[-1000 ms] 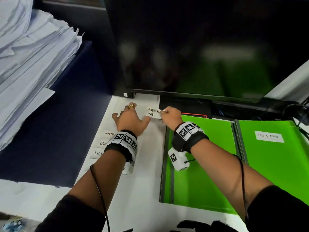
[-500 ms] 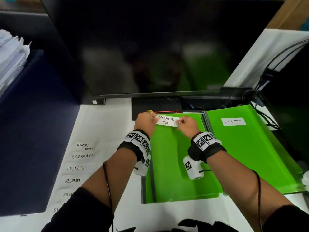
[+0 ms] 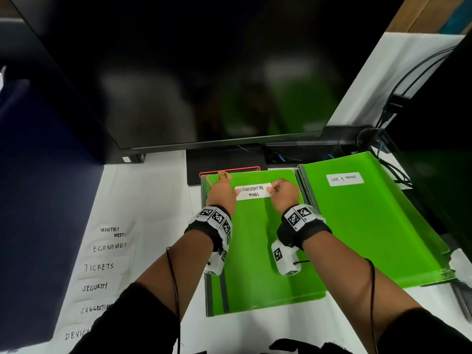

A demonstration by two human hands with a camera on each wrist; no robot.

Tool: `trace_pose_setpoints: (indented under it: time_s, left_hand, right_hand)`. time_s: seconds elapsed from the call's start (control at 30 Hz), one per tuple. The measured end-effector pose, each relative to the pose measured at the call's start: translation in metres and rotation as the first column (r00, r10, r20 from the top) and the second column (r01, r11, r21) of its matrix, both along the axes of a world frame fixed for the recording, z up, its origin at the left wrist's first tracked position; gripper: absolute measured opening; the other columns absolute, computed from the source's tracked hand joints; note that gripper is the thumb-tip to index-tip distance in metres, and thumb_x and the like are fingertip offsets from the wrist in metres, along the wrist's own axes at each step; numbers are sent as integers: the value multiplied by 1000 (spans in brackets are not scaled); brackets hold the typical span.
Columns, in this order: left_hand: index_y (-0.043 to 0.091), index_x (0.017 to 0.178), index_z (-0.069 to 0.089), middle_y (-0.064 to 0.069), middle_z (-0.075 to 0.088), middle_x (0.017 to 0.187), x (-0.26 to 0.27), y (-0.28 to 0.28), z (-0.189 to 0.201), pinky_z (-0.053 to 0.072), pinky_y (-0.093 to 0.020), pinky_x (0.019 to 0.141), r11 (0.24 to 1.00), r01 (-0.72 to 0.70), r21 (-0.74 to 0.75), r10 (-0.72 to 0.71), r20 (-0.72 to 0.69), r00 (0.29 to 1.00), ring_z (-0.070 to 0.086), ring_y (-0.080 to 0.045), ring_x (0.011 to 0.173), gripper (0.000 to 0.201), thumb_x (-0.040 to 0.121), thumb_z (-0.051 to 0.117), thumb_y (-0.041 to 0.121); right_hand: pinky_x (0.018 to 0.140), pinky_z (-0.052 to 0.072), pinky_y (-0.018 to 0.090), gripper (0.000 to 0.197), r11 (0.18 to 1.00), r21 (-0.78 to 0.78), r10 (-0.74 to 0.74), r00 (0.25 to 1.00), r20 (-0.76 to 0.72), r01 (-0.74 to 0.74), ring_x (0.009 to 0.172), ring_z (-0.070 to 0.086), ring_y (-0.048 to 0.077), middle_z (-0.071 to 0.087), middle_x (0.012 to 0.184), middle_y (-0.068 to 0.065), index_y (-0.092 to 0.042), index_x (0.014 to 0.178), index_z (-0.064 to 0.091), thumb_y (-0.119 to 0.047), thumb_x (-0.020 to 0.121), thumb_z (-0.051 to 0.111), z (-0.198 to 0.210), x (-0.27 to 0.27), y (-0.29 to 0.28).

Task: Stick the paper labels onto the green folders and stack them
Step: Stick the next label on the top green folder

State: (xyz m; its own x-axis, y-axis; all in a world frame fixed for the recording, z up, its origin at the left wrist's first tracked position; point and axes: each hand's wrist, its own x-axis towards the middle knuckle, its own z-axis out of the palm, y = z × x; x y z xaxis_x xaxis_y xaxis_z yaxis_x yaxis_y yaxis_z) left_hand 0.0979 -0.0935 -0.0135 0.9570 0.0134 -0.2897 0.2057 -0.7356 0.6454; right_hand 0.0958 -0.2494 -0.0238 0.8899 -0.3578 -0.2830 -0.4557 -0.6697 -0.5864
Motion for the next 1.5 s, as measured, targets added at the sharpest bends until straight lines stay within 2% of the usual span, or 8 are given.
trace_pose_setpoints:
  time_s: [0.23, 0.4, 0.57, 0.7, 0.83, 0.93, 1.2, 1.5]
  left_hand:
    - [-1, 131, 39, -17, 66, 103, 7, -3, -2, 52, -40, 85, 996, 33, 89, -32, -7, 999, 63, -31, 97, 47, 94, 55, 22]
    - [-2, 116, 50, -18, 65, 106, 6, -5, -2, 51, -40, 89, 986, 65, 153, -63, -18, 998, 62, -31, 100, 33, 94, 55, 22]
    - [-2, 134, 40, -15, 44, 136, 8, 0, -5, 39, -34, 104, 981, 86, 173, -86, -8, 996, 47, -29, 123, 53, 92, 59, 24]
    - [-1, 131, 44, -18, 35, 140, 12, 2, -5, 35, -33, 108, 955, 168, 242, -165, -36, 986, 45, -27, 125, 41, 97, 50, 19]
    - [-6, 133, 41, -25, 30, 142, 13, -4, -5, 40, -37, 103, 937, 179, 301, -163, -79, 984, 44, -31, 125, 75, 91, 46, 55]
    - [-6, 136, 35, -22, 32, 140, 22, -5, -5, 44, -36, 99, 902, 216, 374, -185, -119, 976, 46, -29, 122, 99, 75, 57, 69]
    - [-1, 133, 40, -18, 43, 134, 34, -4, -5, 44, -31, 94, 913, 177, 367, -140, -125, 982, 51, -27, 117, 66, 89, 57, 45]
    - [-5, 133, 38, -21, 37, 136, 32, -5, -3, 41, -31, 100, 886, 216, 410, -168, -150, 974, 43, -28, 123, 52, 93, 54, 24]
  right_hand:
    - [75, 47, 37, 36, 997, -8, -77, 995, 67, 78, 89, 63, 31, 66, 98, 17, -8, 120, 38, -10, 90, 59, -9, -2, 7]
    - [71, 44, 36, 34, 995, -83, -52, 996, 75, 58, 89, 62, 32, 64, 99, 16, -7, 120, 35, -8, 92, 54, -10, -2, 11]
    - [86, 47, 41, 39, 991, -124, -41, 998, 52, 47, 108, 52, 35, 49, 122, 23, -2, 118, 37, -8, 88, 61, -12, 4, 5]
    - [85, 45, 36, 38, 997, -57, -59, 998, -35, 57, 110, 55, 36, 52, 124, 24, 2, 124, 36, -15, 94, 53, -8, 9, -11]
    - [97, 46, 41, 92, 998, -16, -69, 988, -139, 67, 123, 50, 36, 47, 137, 22, 1, 141, 22, -56, 81, 62, -4, 14, -12]
    - [97, 46, 40, 106, 999, -47, -36, 980, -196, 27, 126, 48, 35, 43, 141, 22, 0, 146, 10, -58, 76, 65, 0, 16, -11]
    - [92, 46, 40, 82, 998, -59, -37, 976, -216, 25, 119, 53, 35, 48, 135, 20, 0, 140, 20, -44, 85, 63, -3, 24, -12]
    - [102, 44, 45, 88, 995, -13, 85, 932, -353, -96, 121, 53, 35, 48, 137, 16, -4, 141, 20, -35, 78, 73, 1, 29, -25]
